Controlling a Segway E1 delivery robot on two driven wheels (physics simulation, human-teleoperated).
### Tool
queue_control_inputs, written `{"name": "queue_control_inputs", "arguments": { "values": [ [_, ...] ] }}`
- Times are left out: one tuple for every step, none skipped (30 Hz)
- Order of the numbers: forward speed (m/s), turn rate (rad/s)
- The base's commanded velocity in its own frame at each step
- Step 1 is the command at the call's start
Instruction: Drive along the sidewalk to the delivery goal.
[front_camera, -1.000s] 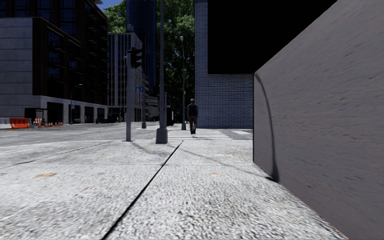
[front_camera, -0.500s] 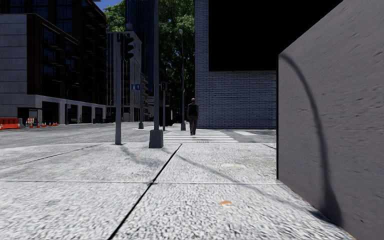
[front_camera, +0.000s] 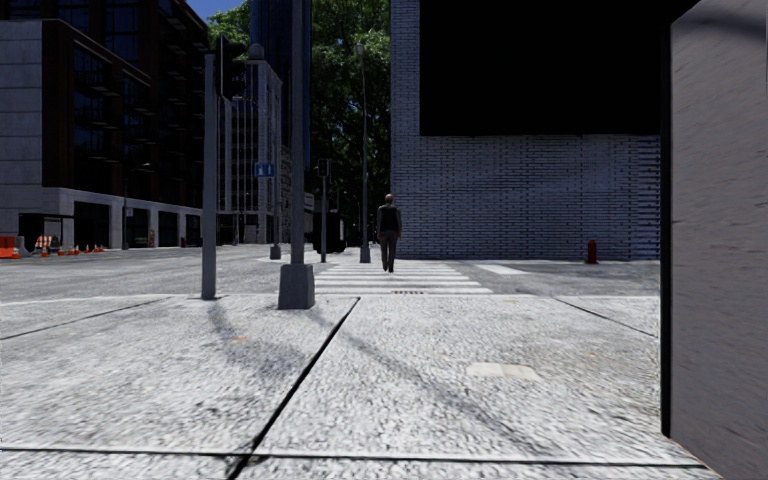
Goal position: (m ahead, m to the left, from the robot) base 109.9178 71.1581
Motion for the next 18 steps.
{"name": "queue_control_inputs", "arguments": {
  "values": [
    [2.00, 0.00],
    [2.00, 0.00],
    [2.00, 0.00],
    [2.00, 0.00],
    [2.00, 0.00],
    [2.00, 0.00],
    [2.00, 0.00],
    [2.00, 0.00],
    [2.00, 0.00],
    [2.00, 0.00],
    [2.00, 0.00],
    [2.00, 0.00],
    [2.00, 0.00],
    [2.00, 0.00],
    [2.00, 0.00],
    [2.00, 0.00],
    [2.00, 0.00],
    [2.00, 0.00]
  ]
}}
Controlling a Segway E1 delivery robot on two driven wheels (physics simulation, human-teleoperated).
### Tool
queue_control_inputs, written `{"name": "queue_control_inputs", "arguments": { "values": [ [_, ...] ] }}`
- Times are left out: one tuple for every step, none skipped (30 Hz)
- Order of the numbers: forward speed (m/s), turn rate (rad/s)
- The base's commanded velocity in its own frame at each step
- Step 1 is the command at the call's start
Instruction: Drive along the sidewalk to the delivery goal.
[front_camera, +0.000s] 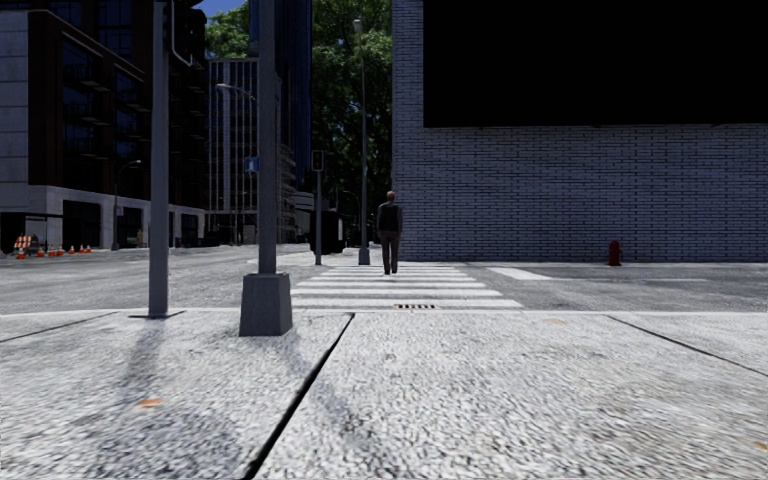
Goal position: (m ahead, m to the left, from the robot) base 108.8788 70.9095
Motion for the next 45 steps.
{"name": "queue_control_inputs", "arguments": {
  "values": [
    [2.00, 0.00],
    [2.00, 0.00],
    [2.00, 0.00],
    [2.00, 0.00],
    [2.00, 0.00],
    [2.00, -0.10],
    [2.00, -0.20],
    [2.00, -0.22],
    [2.00, -0.22],
    [2.00, -0.23],
    [2.00, -0.23],
    [2.00, -0.23],
    [2.00, -0.23],
    [2.00, -0.23],
    [2.00, -0.24],
    [2.00, -0.29],
    [2.00, -0.21],
    [2.00, -0.21],
    [2.00, -0.01],
    [2.00, 0.00],
    [2.00, 0.00],
    [2.00, 0.00],
    [2.00, 0.00],
    [2.00, 0.00],
    [2.00, 0.00],
    [2.00, 0.00],
    [2.00, 0.00],
    [2.00, 0.00],
    [2.00, 0.00],
    [2.00, 0.00],
    [2.00, 0.00],
    [2.00, 0.00],
    [2.00, 0.00],
    [2.00, 0.00],
    [2.00, 0.00],
    [2.00, 0.00],
    [2.00, 0.00],
    [2.00, 0.00],
    [2.00, 0.00],
    [2.00, 0.00],
    [2.00, 0.00],
    [2.00, 0.00],
    [2.00, 0.00],
    [2.00, 0.00],
    [2.00, 0.00]
  ]
}}
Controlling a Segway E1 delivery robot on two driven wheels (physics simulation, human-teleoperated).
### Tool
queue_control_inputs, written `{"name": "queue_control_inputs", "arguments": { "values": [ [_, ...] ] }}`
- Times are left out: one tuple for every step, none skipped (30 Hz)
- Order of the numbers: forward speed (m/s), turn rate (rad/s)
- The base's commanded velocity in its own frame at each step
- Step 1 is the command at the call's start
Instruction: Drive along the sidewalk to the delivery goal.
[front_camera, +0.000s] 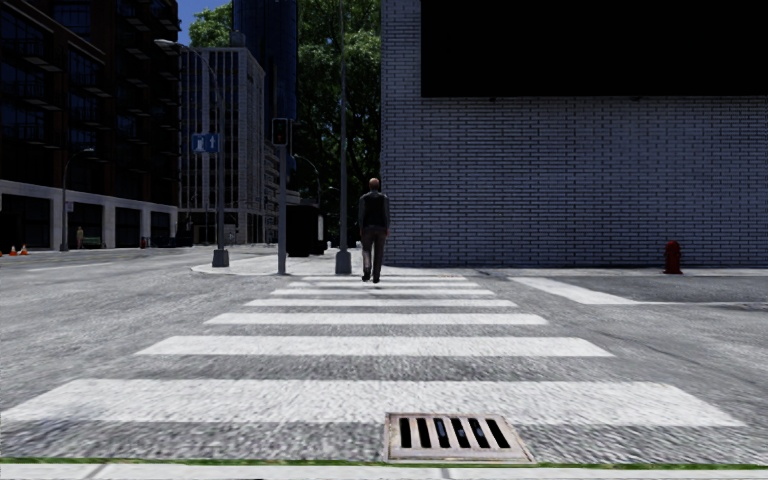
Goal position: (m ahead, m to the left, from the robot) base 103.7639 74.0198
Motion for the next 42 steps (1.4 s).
{"name": "queue_control_inputs", "arguments": {
  "values": [
    [2.00, 0.00],
    [2.00, 0.00],
    [2.00, 0.00],
    [2.00, 0.00],
    [2.00, 0.00],
    [2.00, 0.00],
    [2.00, 0.00],
    [2.00, 0.00],
    [1.69, 0.00],
    [1.45, 0.00],
    [1.39, 0.00],
    [1.39, 0.00],
    [1.37, 0.00],
    [1.37, 0.00],
    [1.36, 0.00],
    [1.36, 0.00],
    [1.36, 0.00],
    [1.36, 0.00],
    [1.36, 0.00],
    [1.36, 0.00],
    [1.36, 0.00],
    [1.36, 0.00],
    [1.36, 0.00],
    [1.36, 0.00],
    [1.37, 0.00],
    [1.37, 0.00],
    [1.37, 0.00],
    [1.37, 0.00],
    [1.38, 0.00],
    [1.38, 0.00],
    [1.39, 0.00],
    [1.39, 0.00],
    [1.40, 0.00],
    [1.40, 0.00],
    [1.40, 0.00],
    [1.40, 0.00],
    [1.40, 0.00],
    [1.40, 0.00],
    [1.40, 0.00],
    [1.40, 0.00],
    [1.41, 0.00],
    [1.41, 0.00]
  ]
}}
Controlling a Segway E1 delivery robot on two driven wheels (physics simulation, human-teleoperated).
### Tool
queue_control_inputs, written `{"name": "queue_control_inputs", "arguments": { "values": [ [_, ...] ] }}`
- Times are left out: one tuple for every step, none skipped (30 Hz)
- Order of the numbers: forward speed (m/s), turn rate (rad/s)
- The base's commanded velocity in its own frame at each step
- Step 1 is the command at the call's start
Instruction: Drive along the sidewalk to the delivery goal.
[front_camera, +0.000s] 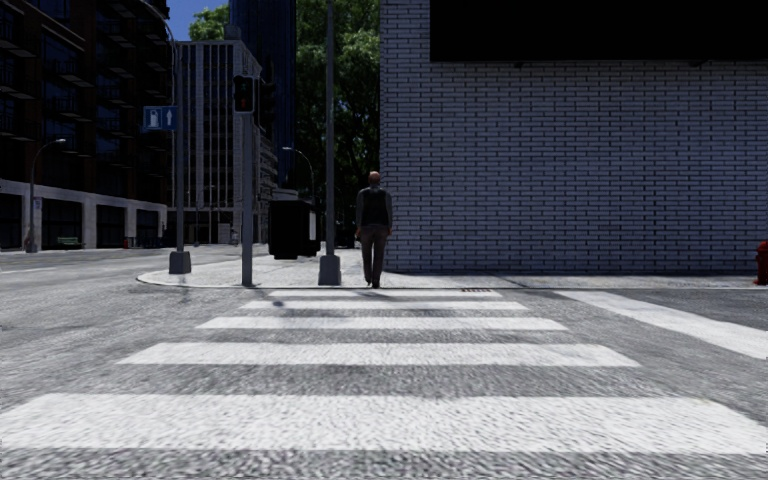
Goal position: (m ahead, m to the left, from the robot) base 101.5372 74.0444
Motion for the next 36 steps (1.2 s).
{"name": "queue_control_inputs", "arguments": {
  "values": [
    [1.41, 0.00],
    [1.41, 0.00],
    [1.41, 0.00],
    [1.41, 0.00],
    [1.41, 0.00],
    [1.41, 0.00],
    [1.41, 0.00],
    [1.41, 0.00],
    [1.41, 0.00],
    [1.41, 0.00],
    [1.41, 0.00],
    [1.41, 0.00],
    [1.41, 0.00],
    [1.41, 0.00],
    [1.45, 0.00],
    [2.00, 0.00],
    [2.00, 0.00],
    [2.00, 0.00],
    [2.00, 0.00],
    [2.00, 0.00],
    [2.00, 0.00],
    [2.00, 0.00],
    [2.00, 0.00],
    [2.00, 0.00],
    [2.00, 0.00],
    [2.00, 0.00],
    [2.00, 0.00],
    [2.00, 0.00],
    [2.00, 0.00],
    [2.00, 0.00],
    [2.00, 0.00],
    [2.00, 0.00],
    [2.00, 0.00],
    [2.00, 0.00],
    [2.00, 0.00],
    [2.00, 0.00]
  ]
}}
